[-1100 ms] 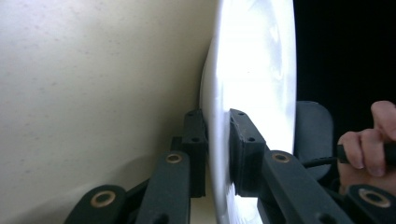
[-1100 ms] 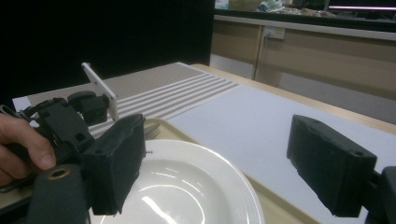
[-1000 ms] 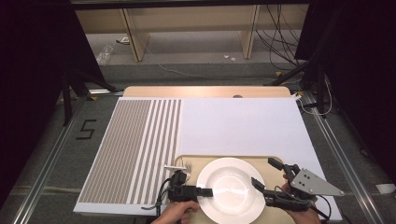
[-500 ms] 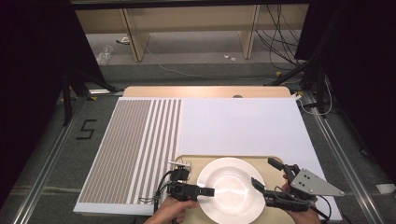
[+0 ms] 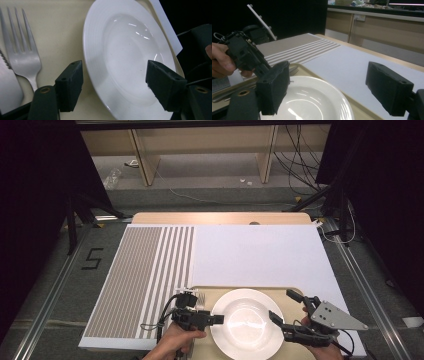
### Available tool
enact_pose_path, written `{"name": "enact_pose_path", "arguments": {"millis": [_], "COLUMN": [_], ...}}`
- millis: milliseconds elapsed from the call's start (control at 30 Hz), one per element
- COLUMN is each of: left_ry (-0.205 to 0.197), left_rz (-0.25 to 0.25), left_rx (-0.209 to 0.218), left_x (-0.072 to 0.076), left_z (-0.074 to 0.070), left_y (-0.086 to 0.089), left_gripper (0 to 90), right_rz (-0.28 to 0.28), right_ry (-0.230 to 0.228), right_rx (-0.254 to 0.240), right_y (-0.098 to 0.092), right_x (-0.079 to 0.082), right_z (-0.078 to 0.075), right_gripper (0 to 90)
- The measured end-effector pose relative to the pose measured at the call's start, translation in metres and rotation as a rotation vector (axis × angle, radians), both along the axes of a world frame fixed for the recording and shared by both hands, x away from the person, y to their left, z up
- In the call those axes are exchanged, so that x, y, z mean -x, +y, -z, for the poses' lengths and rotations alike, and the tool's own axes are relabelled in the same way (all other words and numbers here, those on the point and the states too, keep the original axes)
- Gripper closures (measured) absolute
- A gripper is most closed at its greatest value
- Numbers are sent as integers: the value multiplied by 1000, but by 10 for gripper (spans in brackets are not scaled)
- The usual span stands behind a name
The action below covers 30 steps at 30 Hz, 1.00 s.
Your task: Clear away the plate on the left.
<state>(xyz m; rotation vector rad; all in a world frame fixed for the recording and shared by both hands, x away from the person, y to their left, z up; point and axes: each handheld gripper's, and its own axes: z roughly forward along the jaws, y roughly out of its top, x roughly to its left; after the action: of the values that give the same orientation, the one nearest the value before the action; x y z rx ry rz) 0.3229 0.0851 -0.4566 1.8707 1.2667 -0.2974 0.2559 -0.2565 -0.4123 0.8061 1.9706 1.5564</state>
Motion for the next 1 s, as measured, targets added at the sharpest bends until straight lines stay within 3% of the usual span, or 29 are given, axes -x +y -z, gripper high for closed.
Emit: {"name": "enact_pose_path", "arguments": {"millis": [67, 200, 267, 533, 800, 1000], "left_ry": [-45, -182, -238, -370, -479, -550], "left_rz": [-2, -5, 11, 25, 59, 38], "left_rx": [-5, -40, -36, -42, -16, -1], "left_x": [0, 4, 6, 10, 14, 15], "left_z": [-4, -13, -16, -23, -28, -31], "left_y": [3, 6, 7, 10, 13, 18], "left_gripper": [287, 287, 286, 276, 266, 264], "right_rz": [0, 0, 0, -1, -1, -1], "right_ry": [0, 1, 1, 2, 7, 14], "right_rx": [-2, -1, -3, -5, -4, -11], "right_y": [0, 0, 0, 0, 0, -1], "right_x": [0, 0, 0, 0, -1, -2], "right_z": [0, 0, 0, 1, 1, 2], "right_gripper": [203, 203, 203, 203, 203, 202]}}
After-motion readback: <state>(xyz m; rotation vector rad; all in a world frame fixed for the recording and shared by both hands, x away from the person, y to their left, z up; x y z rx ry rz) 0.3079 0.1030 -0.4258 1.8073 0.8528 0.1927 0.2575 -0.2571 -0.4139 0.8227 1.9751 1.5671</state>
